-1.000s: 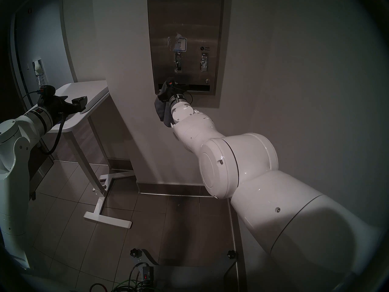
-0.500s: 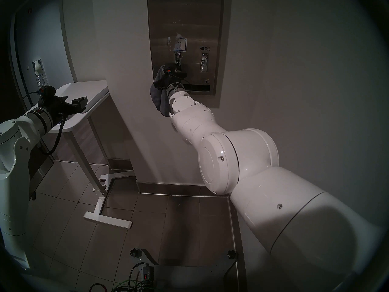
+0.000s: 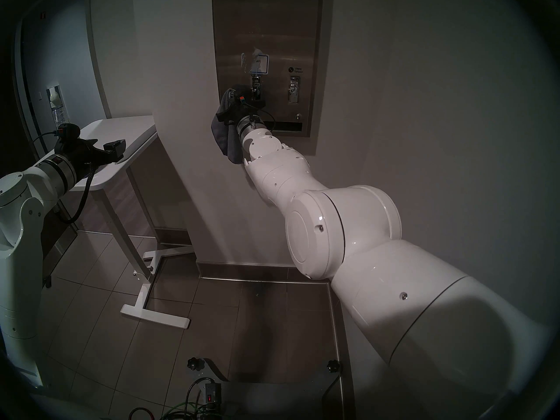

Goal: Pick up the cloth and wipe the surface

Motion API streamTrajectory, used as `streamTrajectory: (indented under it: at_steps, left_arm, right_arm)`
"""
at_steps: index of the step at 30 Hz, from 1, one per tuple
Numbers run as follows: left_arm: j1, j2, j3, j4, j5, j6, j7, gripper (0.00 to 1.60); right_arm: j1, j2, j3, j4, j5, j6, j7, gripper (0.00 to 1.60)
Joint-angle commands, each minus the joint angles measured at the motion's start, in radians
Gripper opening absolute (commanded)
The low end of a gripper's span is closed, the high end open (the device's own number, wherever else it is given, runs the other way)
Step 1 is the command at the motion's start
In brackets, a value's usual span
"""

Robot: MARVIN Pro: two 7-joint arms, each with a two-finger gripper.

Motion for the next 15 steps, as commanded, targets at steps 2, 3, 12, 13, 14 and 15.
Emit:
streamTrajectory:
  at_steps: [2,3,12,13,14,15]
  left_arm:
    - [-0.019,0.006,-0.008,-0.017,-0.002,-0.008,-0.001,1.60]
    - [-0.019,0.006,-0.008,-0.017,-0.002,-0.008,-0.001,1.60]
    - [-0.015,0.006,-0.007,-0.015,-0.001,-0.006,0.001,1.60]
    - [-0.014,0.006,-0.006,-0.014,-0.001,-0.006,0.001,1.60]
    - [-0.014,0.006,-0.006,-0.014,-0.001,-0.006,0.002,1.60]
    - [-0.013,0.006,-0.006,-0.014,-0.001,-0.005,0.002,1.60]
  right_arm:
    - [0.010,-0.059,-0.020,-0.014,-0.001,-0.031,0.089,0.00]
    - [0.008,-0.063,-0.022,-0.013,0.000,-0.033,0.101,0.00]
    - [0.028,-0.080,-0.040,-0.021,0.007,-0.055,0.195,0.00]
    - [0.032,-0.081,-0.041,-0.024,0.008,-0.057,0.204,0.00]
    - [0.035,-0.082,-0.042,-0.026,0.010,-0.060,0.212,0.00]
    - [0.038,-0.084,-0.043,-0.028,0.011,-0.062,0.219,0.00]
